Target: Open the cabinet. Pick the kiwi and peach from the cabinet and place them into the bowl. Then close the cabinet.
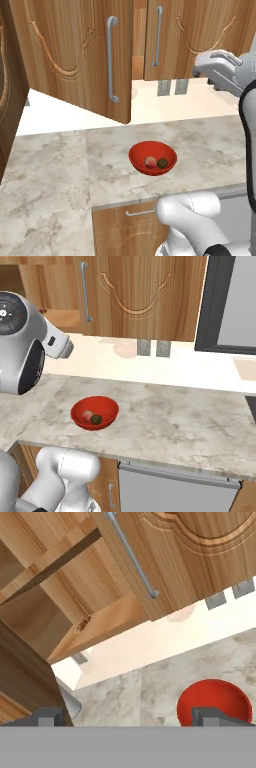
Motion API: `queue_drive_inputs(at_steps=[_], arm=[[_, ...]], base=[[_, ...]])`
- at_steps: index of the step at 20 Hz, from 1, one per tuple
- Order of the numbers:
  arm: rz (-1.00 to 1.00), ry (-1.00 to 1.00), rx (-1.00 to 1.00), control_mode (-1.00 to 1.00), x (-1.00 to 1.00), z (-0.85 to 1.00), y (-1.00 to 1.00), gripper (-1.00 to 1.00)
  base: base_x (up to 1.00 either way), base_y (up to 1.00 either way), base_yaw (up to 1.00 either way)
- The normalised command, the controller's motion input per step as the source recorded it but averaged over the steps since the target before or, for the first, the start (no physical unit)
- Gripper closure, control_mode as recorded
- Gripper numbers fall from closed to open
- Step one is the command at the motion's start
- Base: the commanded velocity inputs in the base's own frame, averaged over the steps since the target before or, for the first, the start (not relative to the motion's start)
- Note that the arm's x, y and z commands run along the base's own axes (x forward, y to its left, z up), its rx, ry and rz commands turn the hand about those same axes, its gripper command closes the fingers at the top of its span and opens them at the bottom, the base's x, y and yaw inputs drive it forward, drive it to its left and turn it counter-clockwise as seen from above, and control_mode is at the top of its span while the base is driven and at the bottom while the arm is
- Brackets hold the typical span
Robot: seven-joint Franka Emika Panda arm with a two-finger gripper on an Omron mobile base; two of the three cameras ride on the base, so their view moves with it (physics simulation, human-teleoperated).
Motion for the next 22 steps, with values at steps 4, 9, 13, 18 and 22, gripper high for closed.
queue_drive_inputs(at_steps=[4,9,13,18,22], arm=[[0.0,0.0,0.0,-1.0,-0.09,-0.01,0.53,-1.0],[0.0,0.0,0.0,-1.0,-0.05,0.0,0.58,-1.0],[-0.03,0.0,0.0,-1.0,0.0,0.0,0.58,-1.0],[-0.06,0.0,0.0,-1.0,0.0,0.0,0.58,-1.0],[-0.07,0.02,0.0,-1.0,0.0,0.0,0.55,-1.0]], base=[[0.0,0.0,0.0],[0.0,0.0,0.0],[0.0,0.0,0.0],[0.0,0.0,0.0],[0.0,0.0,0.0]])
